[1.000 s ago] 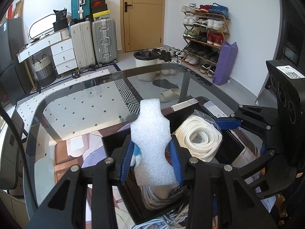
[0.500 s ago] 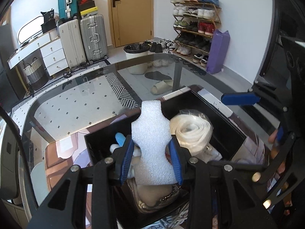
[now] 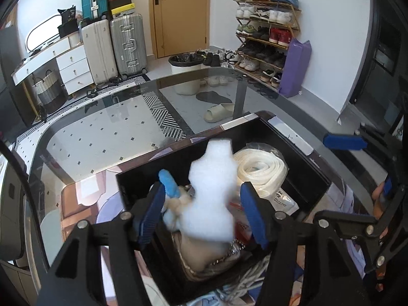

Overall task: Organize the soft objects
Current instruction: 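Open both grippers to release the foam and rope coil, then withdraw, then move the right gripper to the green printed sachet and close on it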

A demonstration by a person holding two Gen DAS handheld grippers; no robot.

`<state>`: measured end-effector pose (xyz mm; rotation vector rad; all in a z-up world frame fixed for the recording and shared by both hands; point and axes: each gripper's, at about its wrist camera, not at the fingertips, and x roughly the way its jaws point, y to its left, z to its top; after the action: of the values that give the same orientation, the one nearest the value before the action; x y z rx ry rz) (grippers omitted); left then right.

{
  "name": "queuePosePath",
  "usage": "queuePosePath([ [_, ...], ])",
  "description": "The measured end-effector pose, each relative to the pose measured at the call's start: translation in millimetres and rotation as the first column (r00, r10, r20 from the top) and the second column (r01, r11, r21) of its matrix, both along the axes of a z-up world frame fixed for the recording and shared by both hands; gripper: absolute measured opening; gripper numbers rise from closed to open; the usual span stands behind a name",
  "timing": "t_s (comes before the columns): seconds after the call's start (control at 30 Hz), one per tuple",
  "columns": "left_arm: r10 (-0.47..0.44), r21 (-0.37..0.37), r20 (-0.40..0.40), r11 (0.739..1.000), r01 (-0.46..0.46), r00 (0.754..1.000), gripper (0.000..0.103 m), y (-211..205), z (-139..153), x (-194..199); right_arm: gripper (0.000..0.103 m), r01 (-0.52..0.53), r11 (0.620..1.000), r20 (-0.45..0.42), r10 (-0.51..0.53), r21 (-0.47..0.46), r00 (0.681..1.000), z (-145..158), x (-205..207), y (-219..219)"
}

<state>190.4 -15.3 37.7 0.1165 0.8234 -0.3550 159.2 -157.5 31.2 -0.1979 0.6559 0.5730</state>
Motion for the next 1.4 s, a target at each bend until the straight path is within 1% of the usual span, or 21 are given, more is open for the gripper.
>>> queuePosePath([
  [0.07, 0.007, -0.006, 0.013, 1.0, -0.006, 1.0, 0.069, 2, 4, -7, 0.101, 0.002, 1.0, -0.004, -0.002, 0.01, 1.0, -3, -5, -2],
  [0.1, 0.018, -0.011, 0.023, 1.0, -0.018, 1.0, 0.08, 4, 7, -12, 0.101, 0.003, 1.0, -0.005, -0.003, 0.014, 1.0, -4, -8, -4],
  [0.13, 0.027, -0.019, 0.031, 0.999, -0.027, 0.999, 0.088, 7, 9, -15, 0.101, 0.004, 1.0, -0.01, -0.003, 0.022, 1.0, -5, -11, -5],
  [0.17, 0.039, -0.037, 0.043, 0.999, -0.037, 0.998, 0.092, 10, 12, -21, 0.101, 0.001, 0.999, -0.019, 0.0, 0.036, 1.0, -6, -15, -8],
  [0.2, 0.048, -0.052, 0.048, 0.998, -0.045, 0.998, 0.093, 13, 14, -25, 0.102, -0.001, 0.999, -0.024, 0.002, 0.05, 1.0, -7, -18, -10],
  [0.27, 0.073, -0.072, 0.057, 0.995, -0.069, 0.996, 0.103, 19, 16, -32, 0.102, -0.003, 0.998, -0.035, 0.005, 0.068, 0.999, -6, -20, -13],
  [0.37, 0.117, -0.103, 0.074, 0.989, -0.11, 0.99, 0.103, 29, 18, -49, 0.102, 0.009, 0.997, -0.034, -0.007, 0.071, 0.999, -5, -28, -15],
  [0.5, 0.168, -0.119, 0.084, 0.98, -0.157, 0.982, 0.103, 40, 15, -70, 0.102, 0.011, 0.997, -0.021, -0.009, 0.077, 1.0, -1, -38, -15],
  [0.6, 0.19, -0.113, 0.1, 0.977, -0.178, 0.977, 0.103, 45, 12, -88, 0.102, 0.007, 0.997, -0.018, -0.006, 0.072, 1.0, 0, -46, -13],
  [0.73, 0.21, -0.107, 0.099, 0.974, -0.199, 0.973, 0.103, 46, 7, -102, 0.102, -0.008, 0.998, -0.007, 0.008, 0.06, 1.0, 0, -58, -7],
  [0.87, 0.238, -0.098, 0.096, 0.968, -0.229, 0.966, 0.103, 47, 0, -117, 0.102, -0.027, 0.998, -0.027, 0.029, 0.058, 0.999, -6, -66, 0],
  [1.2, 0.271, -0.067, 0.095, 0.962, -0.266, 0.958, 0.103, 58, -7, -136, 0.102, -0.071, 0.997, -0.054, 0.073, 0.024, 0.996, -19, -76, 22],
  [1.4, 0.285, -0.053, 0.11, 0.958, -0.28, 0.952, 0.103, 65, -5, -138, 0.102, -0.123, 0.992, -0.113, 0.122, 0.0, 0.986, -36, -76, 40],
])
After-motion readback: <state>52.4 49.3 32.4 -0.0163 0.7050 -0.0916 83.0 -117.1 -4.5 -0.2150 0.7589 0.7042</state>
